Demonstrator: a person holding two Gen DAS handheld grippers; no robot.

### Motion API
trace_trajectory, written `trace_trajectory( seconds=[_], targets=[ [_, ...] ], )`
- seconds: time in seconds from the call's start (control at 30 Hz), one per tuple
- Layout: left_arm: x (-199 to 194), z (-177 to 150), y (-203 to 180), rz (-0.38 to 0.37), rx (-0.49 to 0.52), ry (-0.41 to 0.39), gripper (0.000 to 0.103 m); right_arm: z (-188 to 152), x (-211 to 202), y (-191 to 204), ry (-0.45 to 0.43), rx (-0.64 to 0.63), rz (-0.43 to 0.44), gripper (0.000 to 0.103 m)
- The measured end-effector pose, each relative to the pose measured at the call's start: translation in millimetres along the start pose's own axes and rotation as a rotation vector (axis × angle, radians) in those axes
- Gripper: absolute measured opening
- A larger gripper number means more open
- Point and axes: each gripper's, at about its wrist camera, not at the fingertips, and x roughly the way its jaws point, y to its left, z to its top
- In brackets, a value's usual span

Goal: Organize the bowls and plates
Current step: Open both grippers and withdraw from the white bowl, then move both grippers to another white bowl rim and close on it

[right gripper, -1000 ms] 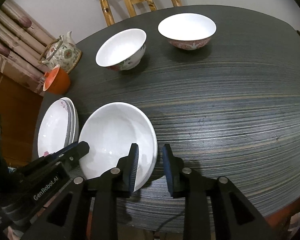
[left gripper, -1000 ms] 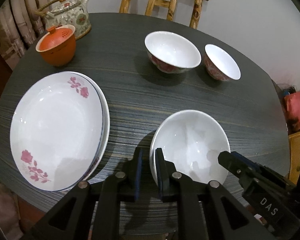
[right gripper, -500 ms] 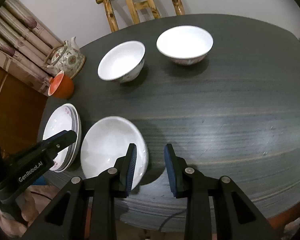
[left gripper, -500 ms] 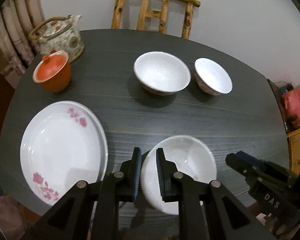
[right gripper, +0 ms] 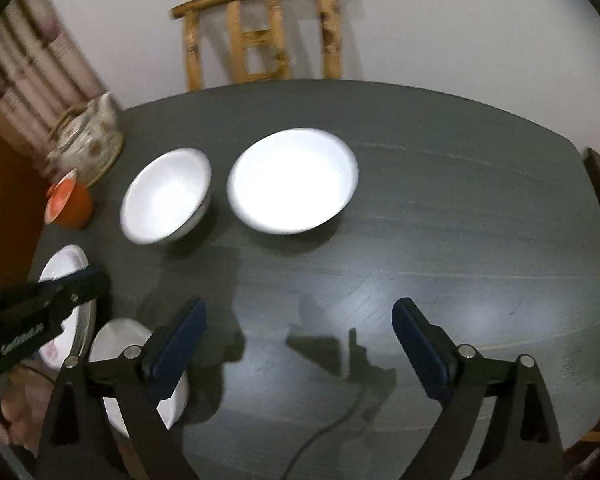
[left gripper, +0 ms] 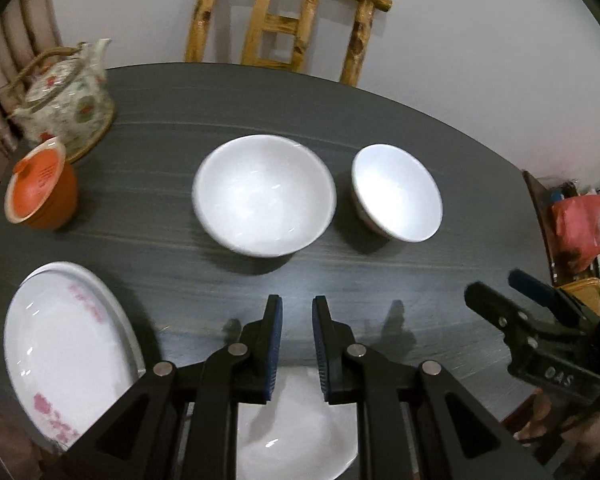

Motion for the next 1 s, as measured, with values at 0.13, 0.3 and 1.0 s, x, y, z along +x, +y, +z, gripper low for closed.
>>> trace_trajectory(
  seconds=[0.13, 0.3, 1.0],
  targets=[
    [13.1, 19.1, -17.9, -0.055, -0.018, 0.023, 0.016, 21.9, 10.8, -15.8, 0.009, 0.002, 0.002, 0.086],
    [33.0, 42.3, -37.1, -0.116, -0.06, 0.051, 0.016, 51.7, 30.7, -31.2, 0.02, 0.057, 0.025, 0.064],
    [79.7, 66.8, -38.6, -0.154, -0.267, 0.041, 0.015, 98.0, 109.7, -53.9, 0.094, 0.053, 0.114, 0.03]
  ],
)
